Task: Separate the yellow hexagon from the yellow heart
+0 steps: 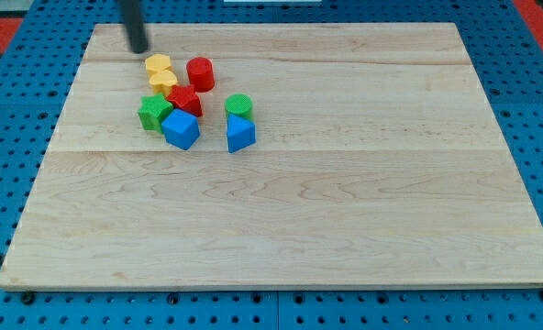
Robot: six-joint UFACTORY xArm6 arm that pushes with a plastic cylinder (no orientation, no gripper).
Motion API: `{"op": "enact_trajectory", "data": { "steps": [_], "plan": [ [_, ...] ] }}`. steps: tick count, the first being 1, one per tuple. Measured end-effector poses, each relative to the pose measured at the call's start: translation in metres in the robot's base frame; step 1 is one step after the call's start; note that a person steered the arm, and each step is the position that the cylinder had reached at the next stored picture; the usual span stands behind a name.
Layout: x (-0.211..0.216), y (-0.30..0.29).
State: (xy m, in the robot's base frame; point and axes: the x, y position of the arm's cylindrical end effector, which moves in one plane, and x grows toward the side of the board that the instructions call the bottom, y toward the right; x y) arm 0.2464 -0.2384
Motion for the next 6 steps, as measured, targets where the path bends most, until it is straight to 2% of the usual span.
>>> {"op": "enact_trajectory", "data": {
  "steps": [1,2,4,5,6],
  "plan": [
    [0.032,0.004],
    [0.049,0.097],
    [0.018,0.14],
    [0.019,0.248],
    [0.047,0.254]
  ]
}}
